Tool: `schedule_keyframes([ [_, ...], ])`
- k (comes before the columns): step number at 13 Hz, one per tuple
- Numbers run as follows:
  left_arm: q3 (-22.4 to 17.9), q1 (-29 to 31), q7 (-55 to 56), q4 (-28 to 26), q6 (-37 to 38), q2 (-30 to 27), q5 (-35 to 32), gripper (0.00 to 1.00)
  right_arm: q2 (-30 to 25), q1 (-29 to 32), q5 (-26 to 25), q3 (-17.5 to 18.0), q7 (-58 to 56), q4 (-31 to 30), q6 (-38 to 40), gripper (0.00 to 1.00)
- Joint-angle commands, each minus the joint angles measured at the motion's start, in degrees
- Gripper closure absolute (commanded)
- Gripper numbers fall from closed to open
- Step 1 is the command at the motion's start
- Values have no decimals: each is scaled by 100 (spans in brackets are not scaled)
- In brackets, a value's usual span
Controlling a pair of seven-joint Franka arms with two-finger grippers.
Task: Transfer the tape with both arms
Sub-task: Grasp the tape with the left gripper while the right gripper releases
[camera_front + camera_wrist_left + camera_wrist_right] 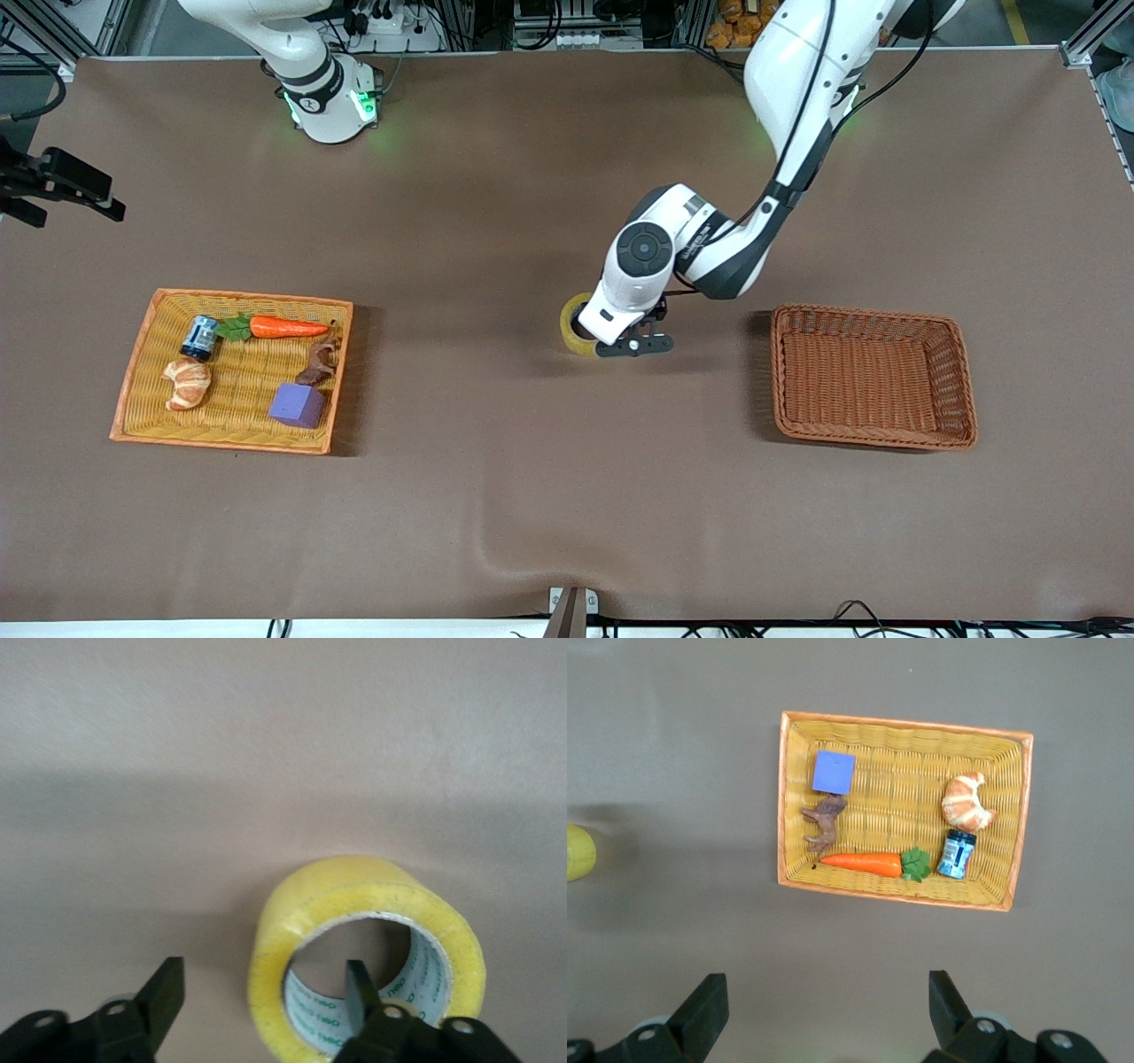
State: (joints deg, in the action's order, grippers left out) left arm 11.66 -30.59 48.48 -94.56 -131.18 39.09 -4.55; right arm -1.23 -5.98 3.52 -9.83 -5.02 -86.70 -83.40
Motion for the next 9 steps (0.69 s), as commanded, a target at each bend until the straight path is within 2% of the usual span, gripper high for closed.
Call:
schedule_keyframes([
  [1,-68,-122,285,122,-75,134,-213,41,-132,132,17,175,133,-355,-80,0],
  [2,-68,-122,285,122,-75,169,-213,57,-141,132,-17,157,63,-330,-89,0],
  [3,-68,-122,285,122,-75,178,-230,82,-150,124,-148,149,19,-304,-280,0],
  [4,-68,-61,259,96,-75,143,-309,100,-150,132,-463,148,-129,-304,-387,0],
  [6,-103,18,241,35,-22,-6,-406,100,-132,228,-475,166,-131,-277,-196,0],
  [9,-85,588,-179,-202,425,-707,-503,100,-88,238,-466,166,-113,-216,-203,0],
])
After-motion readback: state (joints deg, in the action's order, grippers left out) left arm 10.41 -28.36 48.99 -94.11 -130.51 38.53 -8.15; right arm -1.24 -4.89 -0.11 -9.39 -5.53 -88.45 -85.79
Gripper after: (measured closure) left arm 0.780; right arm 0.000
